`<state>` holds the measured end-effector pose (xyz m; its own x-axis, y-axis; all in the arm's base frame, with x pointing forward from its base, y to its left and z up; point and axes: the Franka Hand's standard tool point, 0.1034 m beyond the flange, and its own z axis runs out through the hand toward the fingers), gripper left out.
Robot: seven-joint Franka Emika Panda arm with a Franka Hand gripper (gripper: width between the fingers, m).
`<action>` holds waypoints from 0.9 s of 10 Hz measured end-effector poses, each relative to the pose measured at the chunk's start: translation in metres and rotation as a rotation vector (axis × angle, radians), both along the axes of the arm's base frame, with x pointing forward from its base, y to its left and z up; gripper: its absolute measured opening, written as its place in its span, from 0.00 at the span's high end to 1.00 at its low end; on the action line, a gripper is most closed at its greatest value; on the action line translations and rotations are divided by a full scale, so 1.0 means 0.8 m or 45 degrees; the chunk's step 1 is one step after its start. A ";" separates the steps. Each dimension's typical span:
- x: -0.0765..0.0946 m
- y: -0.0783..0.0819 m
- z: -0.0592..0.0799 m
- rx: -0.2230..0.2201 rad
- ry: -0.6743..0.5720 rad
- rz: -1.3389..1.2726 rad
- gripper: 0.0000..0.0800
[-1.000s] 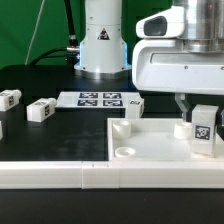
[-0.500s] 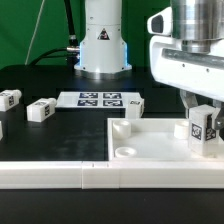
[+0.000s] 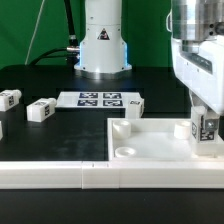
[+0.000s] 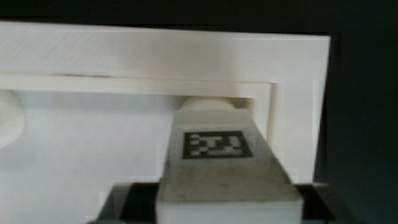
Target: Assemble one leg
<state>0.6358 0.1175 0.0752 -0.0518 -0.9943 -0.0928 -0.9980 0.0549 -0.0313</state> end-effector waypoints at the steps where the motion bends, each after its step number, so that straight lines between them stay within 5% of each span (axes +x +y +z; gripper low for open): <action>1: 0.000 0.000 0.000 0.001 0.002 -0.024 0.64; 2: 0.000 0.000 0.000 0.000 0.002 -0.014 0.64; 4: 0.000 0.001 -0.001 -0.002 -0.005 0.062 0.27; 9: 0.001 0.004 0.000 -0.030 -0.064 0.698 0.19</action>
Offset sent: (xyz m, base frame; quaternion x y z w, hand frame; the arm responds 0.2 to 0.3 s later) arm 0.0000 0.0000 0.0000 0.0000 0.0000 -0.0799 0.9968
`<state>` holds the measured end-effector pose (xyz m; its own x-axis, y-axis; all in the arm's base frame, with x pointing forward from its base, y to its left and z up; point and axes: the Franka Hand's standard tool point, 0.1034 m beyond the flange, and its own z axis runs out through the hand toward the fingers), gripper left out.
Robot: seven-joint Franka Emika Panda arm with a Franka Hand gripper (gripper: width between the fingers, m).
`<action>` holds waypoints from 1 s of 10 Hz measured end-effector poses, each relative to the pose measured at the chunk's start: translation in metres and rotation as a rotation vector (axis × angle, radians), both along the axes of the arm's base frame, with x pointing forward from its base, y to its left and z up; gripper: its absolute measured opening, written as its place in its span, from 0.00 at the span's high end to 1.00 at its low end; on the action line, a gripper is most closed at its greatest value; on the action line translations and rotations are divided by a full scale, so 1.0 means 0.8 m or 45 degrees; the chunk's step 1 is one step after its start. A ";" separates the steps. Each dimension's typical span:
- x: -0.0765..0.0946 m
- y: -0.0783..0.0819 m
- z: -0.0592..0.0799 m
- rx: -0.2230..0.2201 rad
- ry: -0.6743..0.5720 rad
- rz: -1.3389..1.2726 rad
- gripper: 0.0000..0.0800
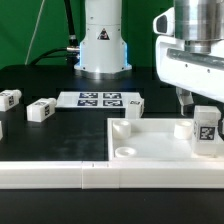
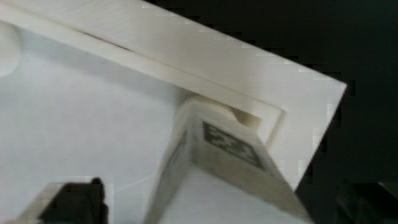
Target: Assemble one leg
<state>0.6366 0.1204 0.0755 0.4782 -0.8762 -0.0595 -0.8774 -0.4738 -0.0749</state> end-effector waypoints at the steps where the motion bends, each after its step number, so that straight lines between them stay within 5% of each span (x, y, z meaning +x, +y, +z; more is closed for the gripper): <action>1: 0.000 0.000 0.000 -0.014 -0.016 0.178 0.19; 10: 0.001 -0.004 -0.001 -0.090 -0.082 1.170 0.19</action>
Offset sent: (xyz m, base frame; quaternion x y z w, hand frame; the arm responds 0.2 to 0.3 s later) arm 0.0003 0.0071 0.0023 -0.0126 0.0179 -0.1847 0.9825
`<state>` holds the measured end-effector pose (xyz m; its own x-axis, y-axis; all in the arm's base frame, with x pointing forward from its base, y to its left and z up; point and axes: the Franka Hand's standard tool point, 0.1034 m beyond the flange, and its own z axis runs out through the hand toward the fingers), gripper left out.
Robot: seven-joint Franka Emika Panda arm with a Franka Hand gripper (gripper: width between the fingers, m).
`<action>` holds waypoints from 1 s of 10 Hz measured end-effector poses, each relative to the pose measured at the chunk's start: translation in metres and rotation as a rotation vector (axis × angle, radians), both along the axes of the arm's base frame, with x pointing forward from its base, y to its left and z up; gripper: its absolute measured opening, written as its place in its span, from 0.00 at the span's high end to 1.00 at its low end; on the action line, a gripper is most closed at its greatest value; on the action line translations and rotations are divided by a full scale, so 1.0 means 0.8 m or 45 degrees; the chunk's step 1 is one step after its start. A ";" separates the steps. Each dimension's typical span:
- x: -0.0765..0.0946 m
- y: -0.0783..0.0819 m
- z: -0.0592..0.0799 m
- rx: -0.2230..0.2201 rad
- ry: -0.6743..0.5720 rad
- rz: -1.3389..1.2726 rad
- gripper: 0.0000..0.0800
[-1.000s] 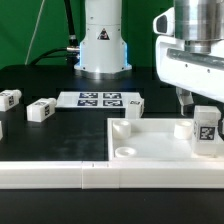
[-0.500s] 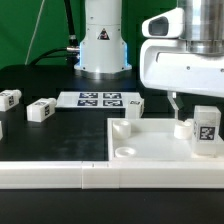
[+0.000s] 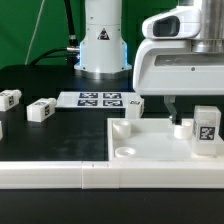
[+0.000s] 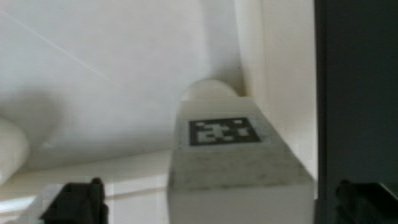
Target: Assemble one leg
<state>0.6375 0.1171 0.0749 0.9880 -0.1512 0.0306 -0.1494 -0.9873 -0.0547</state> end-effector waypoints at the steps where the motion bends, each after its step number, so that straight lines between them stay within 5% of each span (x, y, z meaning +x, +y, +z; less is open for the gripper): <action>1: 0.000 -0.001 0.000 -0.005 -0.004 0.075 0.31; 2: 0.000 -0.001 0.000 -0.004 -0.004 0.063 0.31; 3: 0.000 -0.001 0.000 -0.003 -0.003 0.048 0.54; 4: 0.000 -0.001 0.000 -0.001 -0.001 0.008 0.64; 10: 0.000 -0.004 -0.002 0.049 0.031 -0.631 0.64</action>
Offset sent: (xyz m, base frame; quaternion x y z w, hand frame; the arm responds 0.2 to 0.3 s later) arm 0.0000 0.0000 0.0000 0.0000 0.0000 0.0799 0.9968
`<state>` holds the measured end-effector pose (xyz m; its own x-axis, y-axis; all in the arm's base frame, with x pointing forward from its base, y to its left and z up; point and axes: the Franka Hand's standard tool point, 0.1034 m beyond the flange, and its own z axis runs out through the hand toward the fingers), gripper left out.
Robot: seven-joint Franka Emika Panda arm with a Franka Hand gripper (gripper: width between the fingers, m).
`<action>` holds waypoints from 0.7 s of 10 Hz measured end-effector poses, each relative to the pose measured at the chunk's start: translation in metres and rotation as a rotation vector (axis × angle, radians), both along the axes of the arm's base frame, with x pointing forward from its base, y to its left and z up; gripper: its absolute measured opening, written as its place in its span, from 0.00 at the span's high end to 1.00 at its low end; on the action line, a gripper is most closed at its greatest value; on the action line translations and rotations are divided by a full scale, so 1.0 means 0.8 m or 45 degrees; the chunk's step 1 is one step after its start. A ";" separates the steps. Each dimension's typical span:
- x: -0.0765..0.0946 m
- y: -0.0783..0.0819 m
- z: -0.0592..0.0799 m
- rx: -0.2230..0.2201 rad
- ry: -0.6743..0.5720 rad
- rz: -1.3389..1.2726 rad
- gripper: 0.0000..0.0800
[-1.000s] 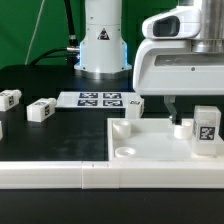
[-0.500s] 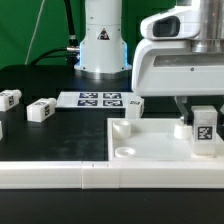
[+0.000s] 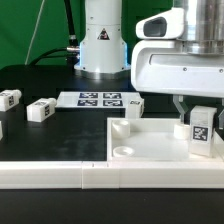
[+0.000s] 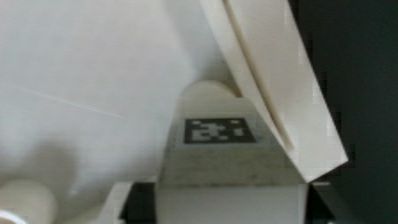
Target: Assemble one leg
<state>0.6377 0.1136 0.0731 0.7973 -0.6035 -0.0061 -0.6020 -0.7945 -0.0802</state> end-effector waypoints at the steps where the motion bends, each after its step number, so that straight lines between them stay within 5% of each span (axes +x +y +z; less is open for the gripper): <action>1: 0.001 -0.001 0.000 0.020 0.005 -0.178 0.64; 7: -0.002 -0.002 -0.002 0.084 0.062 -1.149 0.64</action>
Offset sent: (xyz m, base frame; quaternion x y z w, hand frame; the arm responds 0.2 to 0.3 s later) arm -0.0112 -0.0102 0.0002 -0.0089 0.0106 0.3716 0.9283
